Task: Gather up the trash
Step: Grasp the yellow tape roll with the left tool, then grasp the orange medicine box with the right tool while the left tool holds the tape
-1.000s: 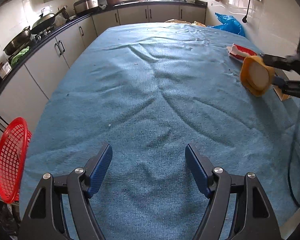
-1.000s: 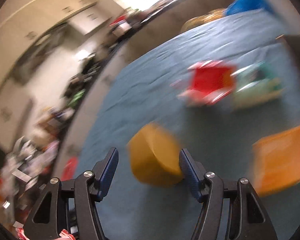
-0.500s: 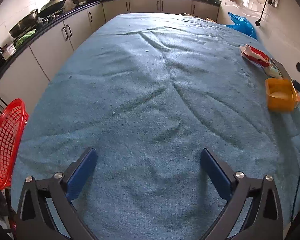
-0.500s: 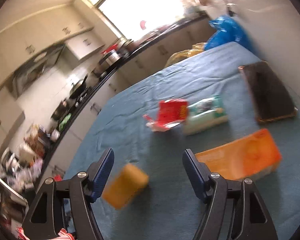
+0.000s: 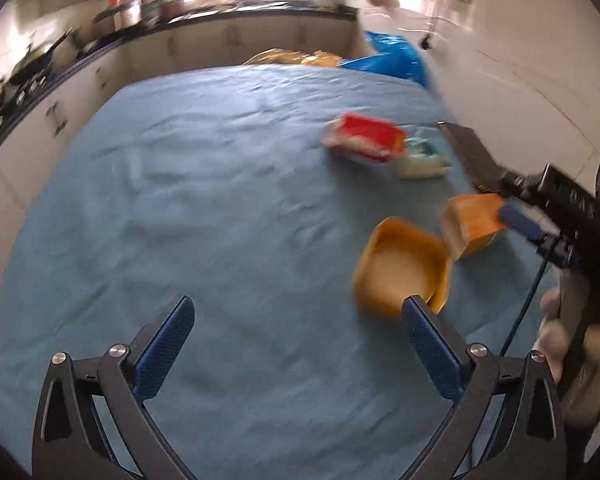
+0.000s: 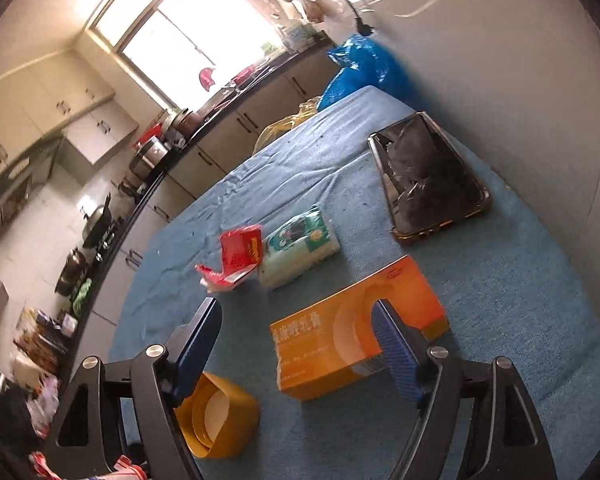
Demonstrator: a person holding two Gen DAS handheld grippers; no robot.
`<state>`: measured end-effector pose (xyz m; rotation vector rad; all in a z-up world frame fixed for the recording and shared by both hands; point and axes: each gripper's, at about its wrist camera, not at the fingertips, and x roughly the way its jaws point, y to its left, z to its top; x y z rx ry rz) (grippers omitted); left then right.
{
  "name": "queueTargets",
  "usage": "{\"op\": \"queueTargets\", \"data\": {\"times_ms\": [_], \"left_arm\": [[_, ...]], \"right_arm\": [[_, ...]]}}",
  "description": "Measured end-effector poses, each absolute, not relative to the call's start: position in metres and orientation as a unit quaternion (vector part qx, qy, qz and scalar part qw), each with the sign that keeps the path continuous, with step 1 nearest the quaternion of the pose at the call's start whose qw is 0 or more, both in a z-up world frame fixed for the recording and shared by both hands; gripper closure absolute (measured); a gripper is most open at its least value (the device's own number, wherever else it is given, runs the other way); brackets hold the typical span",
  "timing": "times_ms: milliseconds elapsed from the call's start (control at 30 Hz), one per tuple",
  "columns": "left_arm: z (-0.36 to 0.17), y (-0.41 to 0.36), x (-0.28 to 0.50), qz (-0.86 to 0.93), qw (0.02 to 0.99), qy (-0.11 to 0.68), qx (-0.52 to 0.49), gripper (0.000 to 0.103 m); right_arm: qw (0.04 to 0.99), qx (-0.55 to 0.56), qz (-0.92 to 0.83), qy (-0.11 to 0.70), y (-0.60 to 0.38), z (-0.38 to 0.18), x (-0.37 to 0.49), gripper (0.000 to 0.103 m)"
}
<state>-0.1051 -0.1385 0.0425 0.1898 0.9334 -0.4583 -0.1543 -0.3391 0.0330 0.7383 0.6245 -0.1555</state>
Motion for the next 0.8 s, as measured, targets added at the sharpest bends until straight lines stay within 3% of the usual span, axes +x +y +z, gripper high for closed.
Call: {"op": "queueTargets", "data": {"times_ms": [233,300,333,367,400,433,800], "left_arm": [[0.023,-0.191,-0.079,-0.248,0.842,0.463,0.12,0.004],[0.013,-0.196,-0.073,-0.261,0.826,0.486,0.117,0.028],[0.008,-0.197,-0.073,-0.264,0.817,0.499,0.114,0.064],[0.009,-0.197,-0.075,-0.256,0.826,0.49,0.116,0.082],[0.009,-0.195,-0.074,-0.262,0.819,0.501,0.102,0.092],[0.01,-0.191,-0.073,-0.268,0.813,0.509,0.086,0.096],[0.038,-0.098,-0.096,-0.208,0.842,0.496,0.049,0.096]], "right_arm": [[0.886,0.342,-0.082,0.301,-0.333,0.031,-0.154,0.021],[0.886,0.338,-0.089,0.305,-0.331,0.028,-0.153,0.021],[0.887,0.332,-0.099,0.305,-0.331,0.029,-0.154,0.02],[0.888,0.326,-0.109,0.305,-0.332,0.029,-0.154,0.019],[0.889,0.32,-0.118,0.304,-0.331,0.03,-0.155,0.018],[0.89,0.314,-0.131,0.305,-0.332,0.031,-0.156,0.018],[0.898,0.228,-0.192,0.323,-0.321,0.029,-0.145,0.015]]}}
